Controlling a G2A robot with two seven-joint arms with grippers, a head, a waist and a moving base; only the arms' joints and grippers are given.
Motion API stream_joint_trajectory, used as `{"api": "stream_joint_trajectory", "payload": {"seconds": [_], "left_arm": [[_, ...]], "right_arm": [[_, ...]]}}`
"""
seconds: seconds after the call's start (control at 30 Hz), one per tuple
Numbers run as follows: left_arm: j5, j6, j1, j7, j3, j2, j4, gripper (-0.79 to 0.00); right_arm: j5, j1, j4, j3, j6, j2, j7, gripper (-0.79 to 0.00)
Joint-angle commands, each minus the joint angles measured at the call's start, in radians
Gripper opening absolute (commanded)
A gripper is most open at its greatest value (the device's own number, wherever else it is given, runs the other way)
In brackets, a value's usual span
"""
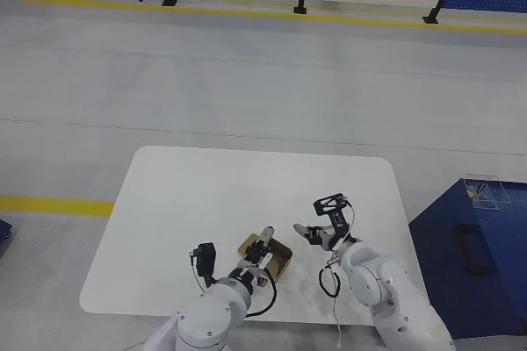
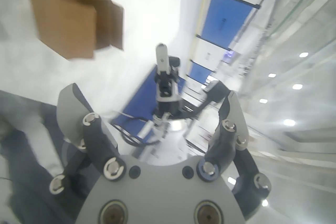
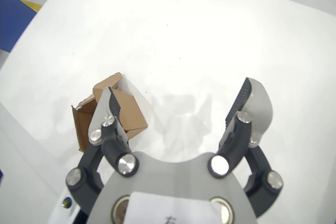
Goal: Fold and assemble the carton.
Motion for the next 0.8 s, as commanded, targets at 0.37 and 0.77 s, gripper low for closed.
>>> {"api": "stream_joint_trajectory", "payload": {"seconds": [0.37, 0.77], "left_arm": [[0.113, 0.070, -0.123, -0.068, 0.188, -0.008, 0.345, 0.000], [-0.020, 0.070, -0.154, 0.110, 0.214, -0.050, 0.330, 0.000]], "right_arm": [[-0.054, 0.084, 0.128, -0.122, -0.045, -0.024, 0.064, 0.000], [-0.054, 0.088, 0.167, -0.156, -0.050, -0.037, 0.050, 0.000]]}}
